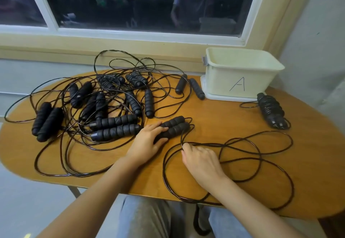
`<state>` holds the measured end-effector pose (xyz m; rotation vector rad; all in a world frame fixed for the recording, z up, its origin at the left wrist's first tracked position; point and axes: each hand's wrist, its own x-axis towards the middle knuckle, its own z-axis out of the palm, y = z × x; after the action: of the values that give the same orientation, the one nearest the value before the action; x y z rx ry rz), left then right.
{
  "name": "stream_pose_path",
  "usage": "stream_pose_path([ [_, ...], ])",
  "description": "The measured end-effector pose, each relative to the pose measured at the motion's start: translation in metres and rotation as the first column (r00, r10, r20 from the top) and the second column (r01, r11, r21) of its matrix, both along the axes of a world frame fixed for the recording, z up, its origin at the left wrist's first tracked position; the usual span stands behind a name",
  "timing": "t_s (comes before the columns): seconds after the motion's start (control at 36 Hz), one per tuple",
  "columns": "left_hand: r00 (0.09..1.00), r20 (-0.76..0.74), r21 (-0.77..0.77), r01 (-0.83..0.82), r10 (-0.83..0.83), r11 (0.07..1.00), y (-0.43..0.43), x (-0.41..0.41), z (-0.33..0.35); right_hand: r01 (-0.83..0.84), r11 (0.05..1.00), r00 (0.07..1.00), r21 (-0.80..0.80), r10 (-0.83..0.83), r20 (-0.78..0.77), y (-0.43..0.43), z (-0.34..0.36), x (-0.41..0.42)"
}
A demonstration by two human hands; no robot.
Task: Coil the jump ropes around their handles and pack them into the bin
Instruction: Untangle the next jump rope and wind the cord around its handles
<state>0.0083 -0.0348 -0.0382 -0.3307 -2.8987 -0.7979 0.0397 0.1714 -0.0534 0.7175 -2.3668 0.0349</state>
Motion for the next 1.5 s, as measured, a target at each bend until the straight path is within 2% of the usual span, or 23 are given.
stream_pose_path([
  [0.19,0.997,0.024,-0.021,0.077,-0.077,0.997,0.011,-0.013,0.008,0.019,0.999,0.997,0.027,-0.021,0.068,-0.015,-0.002,-0.005],
  [0.31,0.995,0.076,-0.012,0.068,-0.067,0.998,0.013,-0.014,0.019,0.031,0.997,0.996,0.066,-0.036,0.080,-0.021,-0.005,-0.002],
  [0.44,0.990,0.136,-0.096,0.052,-0.039,0.994,0.023,-0.016,0.035,0.036,0.998,0.994,0.059,-0.042,0.099,-0.034,-0.004,0.003],
  [0.69,0.988,0.145,-0.238,0.095,-0.062,0.967,0.029,-0.021,0.040,0.009,0.995,0.995,0.097,-0.018,0.094,-0.038,-0.002,0.015],
  [0.89,0.989,0.099,-0.127,0.123,-0.111,0.984,0.019,-0.023,0.032,-0.131,0.987,0.985,0.089,0.119,0.128,-0.010,-0.006,0.016],
  [1.03,0.993,0.063,-0.009,0.100,-0.099,0.995,0.016,-0.019,0.023,-0.248,0.964,0.945,0.095,0.219,0.242,0.043,0.006,-0.001],
  [1.14,0.993,0.099,0.086,0.062,-0.071,0.994,0.012,-0.022,0.020,-0.234,0.972,0.931,0.010,0.221,0.289,0.077,0.020,-0.015],
  [1.33,0.996,0.056,0.081,0.068,-0.073,0.994,0.012,-0.024,0.014,-0.180,0.981,0.915,-0.068,0.192,0.356,0.098,0.026,-0.028],
  [1.5,0.994,0.094,-0.032,0.051,-0.047,0.998,0.011,-0.025,0.005,-0.181,0.982,0.899,-0.047,0.185,0.397,0.093,0.025,-0.032],
])
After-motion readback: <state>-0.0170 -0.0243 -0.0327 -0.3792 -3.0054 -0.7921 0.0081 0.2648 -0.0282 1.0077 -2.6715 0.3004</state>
